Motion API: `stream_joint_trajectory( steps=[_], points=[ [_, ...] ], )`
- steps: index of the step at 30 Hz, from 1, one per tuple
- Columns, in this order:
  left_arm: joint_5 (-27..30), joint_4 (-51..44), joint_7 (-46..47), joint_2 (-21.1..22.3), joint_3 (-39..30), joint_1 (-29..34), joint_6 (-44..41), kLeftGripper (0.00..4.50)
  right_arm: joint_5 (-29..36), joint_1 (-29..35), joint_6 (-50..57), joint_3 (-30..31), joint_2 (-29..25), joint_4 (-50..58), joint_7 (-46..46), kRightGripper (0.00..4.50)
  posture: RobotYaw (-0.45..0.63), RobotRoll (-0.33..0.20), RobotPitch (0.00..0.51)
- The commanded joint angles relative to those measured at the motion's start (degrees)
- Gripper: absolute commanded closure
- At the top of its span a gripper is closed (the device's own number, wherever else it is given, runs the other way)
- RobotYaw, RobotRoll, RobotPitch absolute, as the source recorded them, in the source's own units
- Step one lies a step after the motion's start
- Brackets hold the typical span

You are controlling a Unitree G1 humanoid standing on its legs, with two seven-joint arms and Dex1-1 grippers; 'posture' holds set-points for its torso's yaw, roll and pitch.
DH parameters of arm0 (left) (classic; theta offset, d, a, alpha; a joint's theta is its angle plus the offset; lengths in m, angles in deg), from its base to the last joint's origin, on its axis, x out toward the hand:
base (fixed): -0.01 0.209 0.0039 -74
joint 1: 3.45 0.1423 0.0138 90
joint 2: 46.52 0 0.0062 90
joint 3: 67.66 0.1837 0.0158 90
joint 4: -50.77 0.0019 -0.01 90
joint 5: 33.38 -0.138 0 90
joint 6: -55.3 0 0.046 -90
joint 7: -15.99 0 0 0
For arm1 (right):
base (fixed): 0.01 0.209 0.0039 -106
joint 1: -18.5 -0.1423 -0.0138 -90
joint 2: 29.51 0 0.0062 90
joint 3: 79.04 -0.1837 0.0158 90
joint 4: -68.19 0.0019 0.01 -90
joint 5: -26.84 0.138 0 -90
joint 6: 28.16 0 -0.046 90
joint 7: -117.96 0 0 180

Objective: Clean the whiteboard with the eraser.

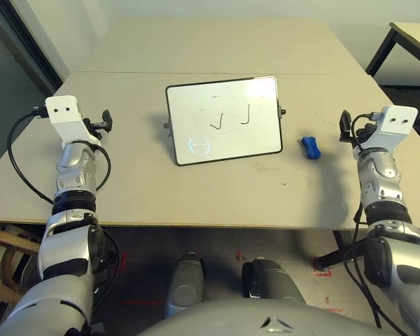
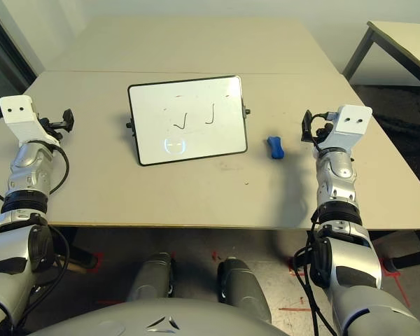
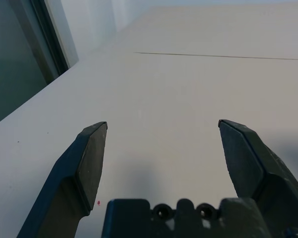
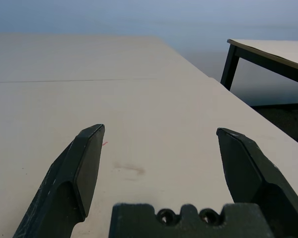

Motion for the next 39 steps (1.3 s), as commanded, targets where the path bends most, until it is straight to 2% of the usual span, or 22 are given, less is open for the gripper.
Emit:
stream_joint_trajectory(
  steps=[1, 4, 6, 10, 15, 20, 31, 39],
  points=[
    [0.72, -0.85, -10.12, 4.45, 1.24, -0.56, -0.94, 0.00, 1.42, -1.03, 15.45, 1.50, -0.45, 9.90, 2.66, 0.02, 0.24, 0.000, 0.045],
    [3.60, -1.48, -31.14, 12.01, 2.97, -3.08, -2.66, 0.00, 3.75, -3.16, 48.15, 3.90, -2.62, 30.34, 6.86, 0.02, 0.22, 0.000, 0.040],
    [5.32, -1.99, -40.85, 14.46, 3.99, -4.52, -5.03, 0.00, 6.36, -5.12, 63.42, 4.85, -5.46, 37.34, 5.03, 0.02, 0.21, 0.000, 0.042],
    [7.77, -3.16, -53.50, 16.36, 5.12, -6.35, -10.16, 0.00, 9.94, -8.16, 78.99, 2.83, -7.06, 44.05, 4.29, 0.02, 0.20, 0.000, 0.041],
    [10.28, -11.17, -68.44, 18.79, 8.92, -5.04, -18.94, 0.00, 13.52, -11.98, 96.25, 1.75, -7.95, 47.76, 2.01, 0.02, 0.21, 0.000, 0.045],
    [11.44, -18.17, -77.16, 20.93, 12.25, -4.09, -26.34, 0.00, 14.13, -13.86, 102.51, 4.77, -7.95, 47.09, -0.90, 0.02, 0.22, 0.000, 0.045],
    [11.17, -22.87, -81.66, 21.49, 15.29, -3.20, -29.72, 0.00, 8.63, -12.42, 92.11, 15.44, -6.22, 32.89, -4.39, 0.02, 0.27, 0.000, 0.047],
    [12.36, -28.26, -81.28, 21.38, 14.78, -0.31, -31.76, 0.00, 5.76, -11.43, 86.19, 18.46, -5.08, 25.50, -6.50, 0.02, 0.28, 0.000, 0.048]
  ],
)
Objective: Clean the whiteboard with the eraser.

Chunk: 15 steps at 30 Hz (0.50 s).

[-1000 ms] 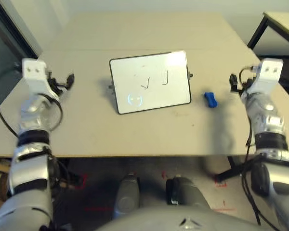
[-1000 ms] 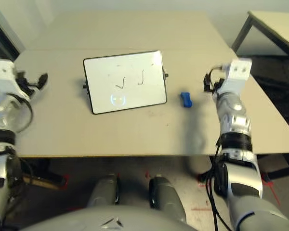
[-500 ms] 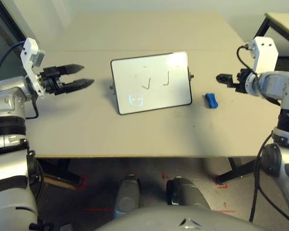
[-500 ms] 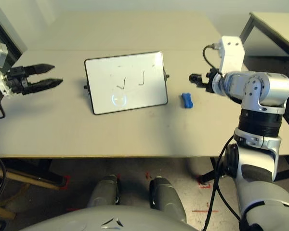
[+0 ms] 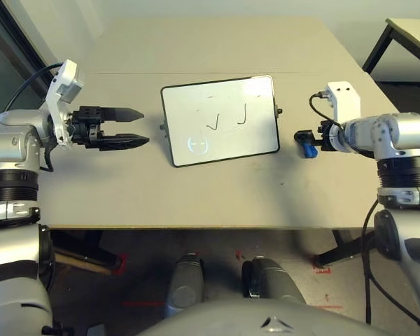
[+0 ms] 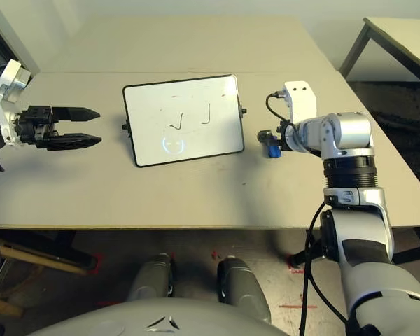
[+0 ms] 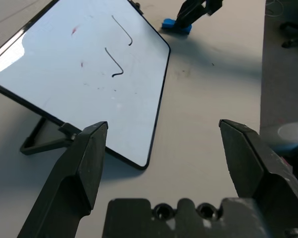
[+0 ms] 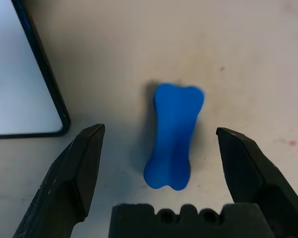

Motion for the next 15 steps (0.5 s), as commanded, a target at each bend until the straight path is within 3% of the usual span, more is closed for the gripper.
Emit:
stream_joint_trajectory(
  steps=[1, 3, 6, 15],
  points=[
    [1.03, -2.68, 0.10, 0.72, 0.00, 0.94, -0.90, 0.00, -1.44, 0.41, -2.06, 0.91, 0.27, -2.14, -0.99, 0.02, 0.28, 0.000, 0.048],
    [1.32, -3.39, 0.37, 0.80, -0.12, 1.20, -1.24, 0.00, -1.98, 0.59, -2.82, 1.06, 0.47, -2.95, -1.40, 0.02, 0.28, 0.000, 0.048],
    [1.67, -3.89, 0.56, 1.05, -0.30, 1.52, -1.34, 0.00, -2.67, 0.82, -3.59, 0.97, 0.91, -3.88, -1.47, 0.63, 0.31, 0.000, 0.050],
    [1.88, -3.81, 1.36, 1.16, -0.44, 1.97, -0.73, 0.00, -4.48, 2.27, -4.89, 3.60, -1.17, -1.42, -5.02, 4.02, 0.30, 0.000, 0.045]
  ],
)
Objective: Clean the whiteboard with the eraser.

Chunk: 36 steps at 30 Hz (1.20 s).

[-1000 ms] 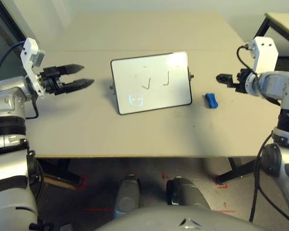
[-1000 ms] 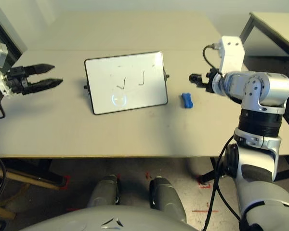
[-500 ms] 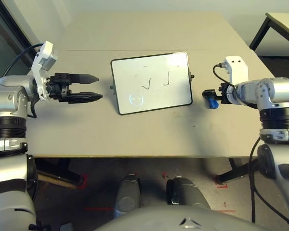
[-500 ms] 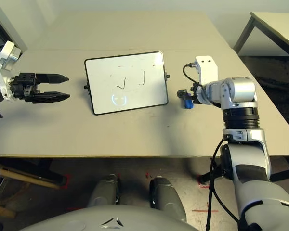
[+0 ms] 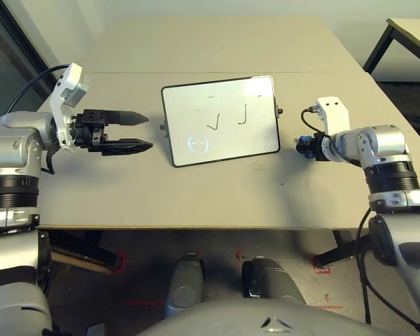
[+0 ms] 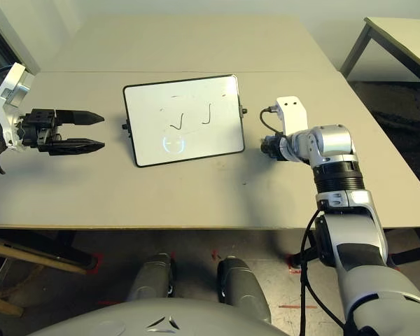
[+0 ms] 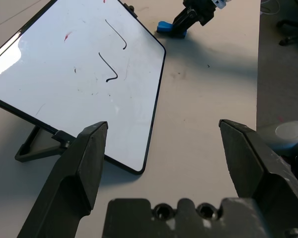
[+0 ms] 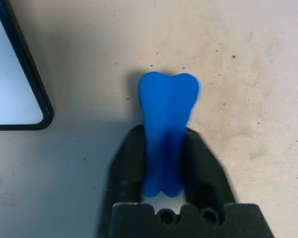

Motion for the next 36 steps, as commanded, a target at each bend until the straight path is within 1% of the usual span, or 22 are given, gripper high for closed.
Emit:
stream_joint_trajectory(
  steps=[1, 7, 11, 13, 15, 17, 20, 25, 31, 36],
  points=[
    [0.52, -0.50, 0.25, 0.66, -0.45, 0.86, 0.28, 0.00, -1.14, 1.10, -0.79, 1.99, -1.77, 2.21, -1.92, 4.13, 0.30, 0.000, 0.044],
    [1.10, -0.62, 0.67, 0.04, -0.43, 2.11, 0.20, 0.00, -4.09, 2.13, -7.19, 8.39, -7.58, 13.85, -7.23, 4.13, 0.29, 0.000, 0.041],
    [1.28, -0.07, 0.95, -0.87, -0.10, 2.09, 0.19, 0.00, -7.46, 1.36, -15.95, 12.63, -9.25, 19.78, -10.21, 4.13, 0.28, 0.000, 0.037],
    [1.14, 0.11, 1.04, -1.04, 0.04, 2.00, 0.40, 0.00, -8.93, 1.33, -19.25, 14.02, -9.51, 20.67, -11.34, 4.13, 0.28, 0.000, 0.037],
    [1.06, 0.29, 1.17, -1.43, 0.09, 1.60, 0.52, 0.00, -12.75, 0.77, -25.74, 17.75, -9.82, 21.56, -12.37, 4.13, 0.28, 0.000, 0.031],
    [0.98, 0.41, 1.29, -1.72, 0.18, 1.31, 0.64, 0.00, -16.99, -0.31, -31.17, 21.82, -9.98, 21.24, -13.54, 4.13, 0.28, 0.000, 0.031],
    [1.05, 0.11, 1.51, -2.01, 0.15, 1.29, 0.65, 0.00, -21.73, -1.40, -35.81, 25.73, -9.41, 19.64, -14.90, 4.13, 0.28, 0.000, 0.029],
    [1.24, -0.72, 1.92, -2.32, 0.08, 1.63, 0.52, 0.00, -29.02, -2.61, -42.17, 30.26, -8.62, 16.61, -16.85, 4.13, 0.29, 0.000, 0.029],
    [1.35, -1.01, 2.38, -2.08, -0.28, 2.23, 0.58, 0.00, -35.52, -2.30, -47.43, 32.91, -8.23, 14.29, -19.08, 4.13, 0.30, 0.000, 0.029],
    [1.71, -1.13, 2.79, -2.33, -0.47, 1.88, 0.34, 0.00, -39.35, -2.57, -49.83, 33.11, -6.07, 11.72, -19.43, 4.13, 0.30, 0.000, 0.024]
  ],
)
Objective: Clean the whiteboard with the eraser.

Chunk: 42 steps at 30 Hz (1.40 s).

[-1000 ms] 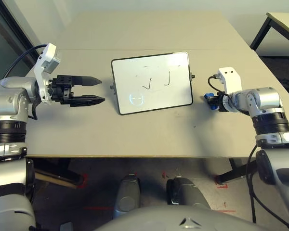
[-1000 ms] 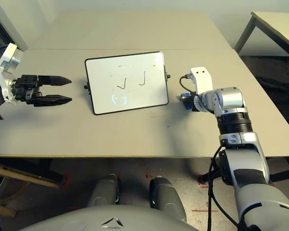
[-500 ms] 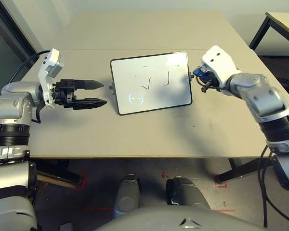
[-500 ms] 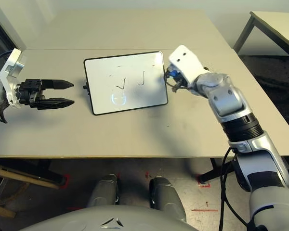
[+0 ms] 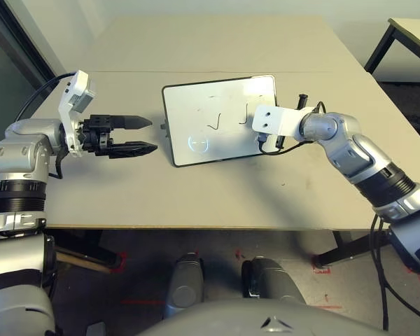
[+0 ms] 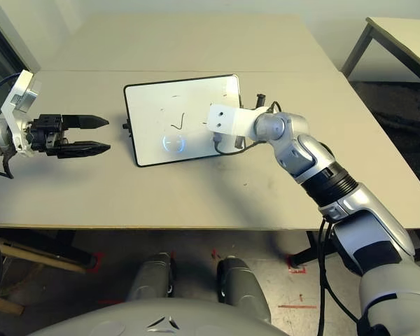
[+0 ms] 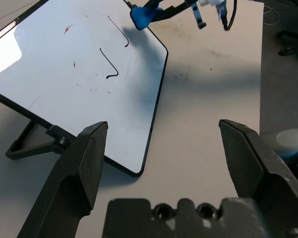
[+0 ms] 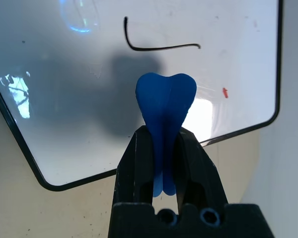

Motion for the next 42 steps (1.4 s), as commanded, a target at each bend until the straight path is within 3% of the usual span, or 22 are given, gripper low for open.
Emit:
stream_joint_trajectory(
  steps=[1, 20, 25, 37, 42],
  points=[
    [0.97, -1.02, 0.53, -0.38, -0.39, -0.01, 0.01, 0.00, -3.03, -0.73, -2.02, 1.25, 1.49, -2.21, -0.87, 4.13, 0.30, 0.000, 0.024],
    [2.28, -2.35, 2.32, -0.77, -0.68, 0.14, -0.23, 0.00, -8.04, -3.38, -4.26, 1.02, 11.76, -9.31, -2.00, 4.13, 0.33, 0.000, 0.025],
    [2.62, -2.91, 2.57, -0.66, -0.71, 0.43, -0.45, 0.00, -8.29, -2.69, -4.15, 0.05, 10.68, -9.57, -2.53, 4.13, 0.32, 0.000, 0.027],
    [1.46, -0.93, 1.94, -1.30, 0.71, -0.86, 0.68, 0.00, -8.32, 0.78, -4.22, -3.19, 2.30, -7.78, -3.33, 4.13, 0.29, 0.000, 0.031],
    [1.45, -0.63, 1.83, -1.53, 0.92, -1.31, 0.84, 0.00, -8.48, 0.84, -4.57, -3.58, 1.73, -7.90, -3.38, 4.13, 0.29, 0.000, 0.030]
  ],
)
